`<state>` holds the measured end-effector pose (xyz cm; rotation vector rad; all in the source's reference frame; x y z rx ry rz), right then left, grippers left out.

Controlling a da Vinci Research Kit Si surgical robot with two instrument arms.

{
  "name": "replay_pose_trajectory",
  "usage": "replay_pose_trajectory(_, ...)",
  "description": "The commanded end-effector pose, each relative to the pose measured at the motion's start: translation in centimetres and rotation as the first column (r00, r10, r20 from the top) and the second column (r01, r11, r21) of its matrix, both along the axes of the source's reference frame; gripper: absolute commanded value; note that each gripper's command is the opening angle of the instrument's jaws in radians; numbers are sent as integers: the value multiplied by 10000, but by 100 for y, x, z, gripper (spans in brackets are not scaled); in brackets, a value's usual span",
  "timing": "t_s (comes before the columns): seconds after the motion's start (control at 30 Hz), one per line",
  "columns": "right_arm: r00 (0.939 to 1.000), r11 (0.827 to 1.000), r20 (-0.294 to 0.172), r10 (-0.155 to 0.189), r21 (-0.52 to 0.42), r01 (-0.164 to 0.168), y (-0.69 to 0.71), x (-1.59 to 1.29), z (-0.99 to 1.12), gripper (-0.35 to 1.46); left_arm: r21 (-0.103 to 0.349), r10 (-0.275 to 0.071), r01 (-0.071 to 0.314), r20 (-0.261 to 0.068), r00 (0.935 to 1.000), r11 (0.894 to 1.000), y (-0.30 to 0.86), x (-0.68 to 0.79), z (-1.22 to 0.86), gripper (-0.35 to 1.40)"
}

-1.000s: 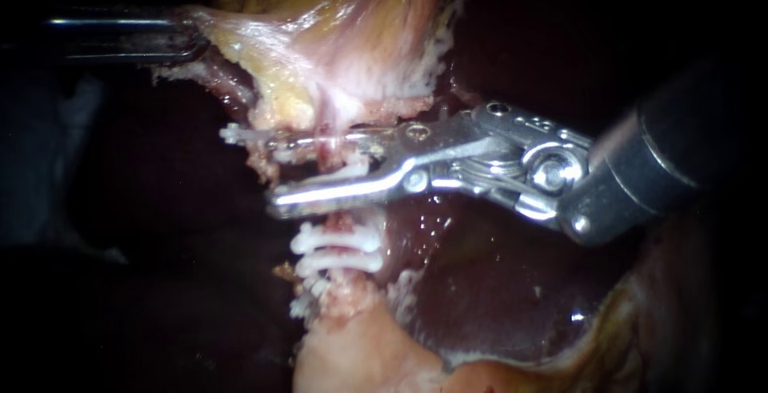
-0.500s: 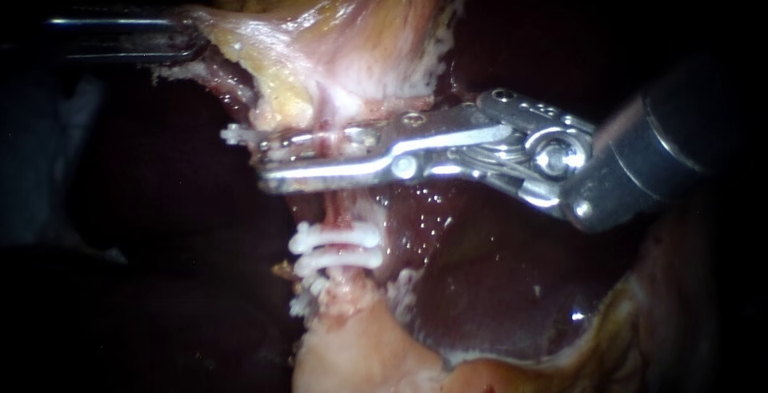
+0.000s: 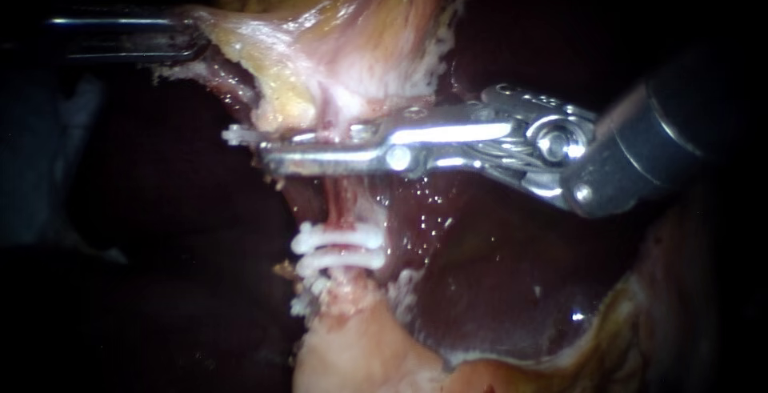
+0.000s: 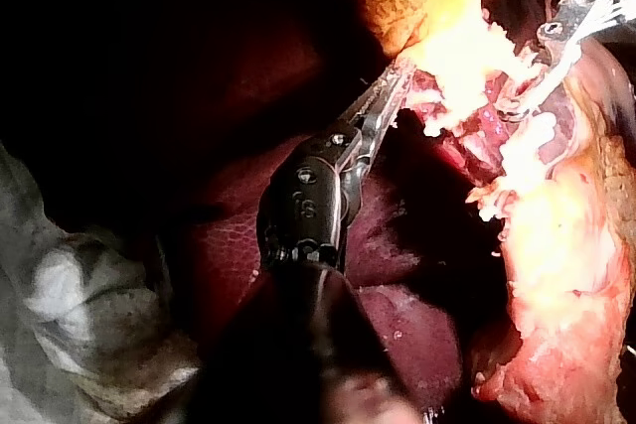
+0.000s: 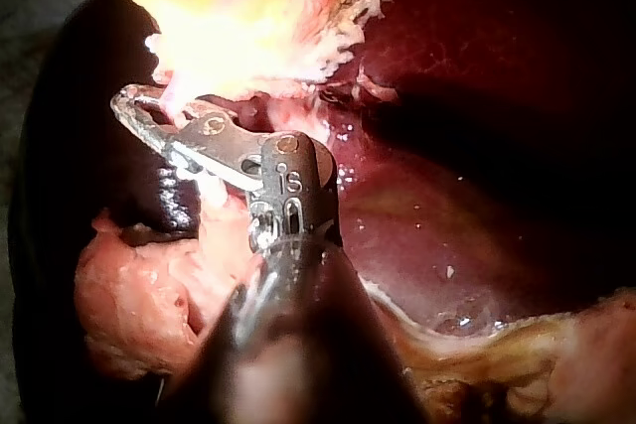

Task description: Clipping third clip right tube

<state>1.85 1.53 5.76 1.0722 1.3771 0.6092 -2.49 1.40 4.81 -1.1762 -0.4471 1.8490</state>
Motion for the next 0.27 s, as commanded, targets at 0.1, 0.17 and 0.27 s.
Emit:
replay_pose_trajectory(0.1, 10000, 10000, 15, 14, -25, -14, 0, 0, 2, -35, 2, -2, 2, -1, 10000, 10000, 0, 0, 0, -35)
replay_pose_trajectory(0.17, 10000, 10000, 15, 13, -25, -13, 0, 0, 2, -35, 2, -2, 2, -1, 10000, 10000, 0, 0, 0, -35)
replay_pose_trajectory(0.27, 10000, 10000, 15, 14, -25, -13, 0, 0, 2, -35, 2, -2, 2, -1, 10000, 10000, 0, 0, 0, -35)
